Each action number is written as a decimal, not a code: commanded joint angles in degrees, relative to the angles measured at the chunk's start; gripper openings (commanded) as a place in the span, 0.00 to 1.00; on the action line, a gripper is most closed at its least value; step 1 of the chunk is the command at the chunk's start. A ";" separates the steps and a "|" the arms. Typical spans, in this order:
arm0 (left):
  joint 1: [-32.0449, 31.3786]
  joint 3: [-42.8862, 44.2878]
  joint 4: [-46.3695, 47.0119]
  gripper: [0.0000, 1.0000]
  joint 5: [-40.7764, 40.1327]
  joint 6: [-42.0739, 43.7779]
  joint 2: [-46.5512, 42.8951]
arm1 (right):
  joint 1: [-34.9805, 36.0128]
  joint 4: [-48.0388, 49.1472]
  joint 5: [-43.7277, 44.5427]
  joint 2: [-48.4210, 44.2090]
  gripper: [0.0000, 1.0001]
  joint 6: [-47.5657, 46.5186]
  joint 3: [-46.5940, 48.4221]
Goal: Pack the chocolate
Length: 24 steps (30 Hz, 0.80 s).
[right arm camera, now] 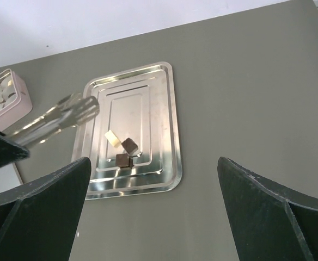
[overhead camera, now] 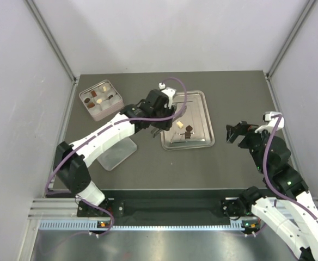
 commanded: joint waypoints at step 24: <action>-0.92 -3.18 8.90 0.56 0.52 7.18 11.32 | -0.10 -0.13 2.26 -1.39 1.00 -1.40 0.29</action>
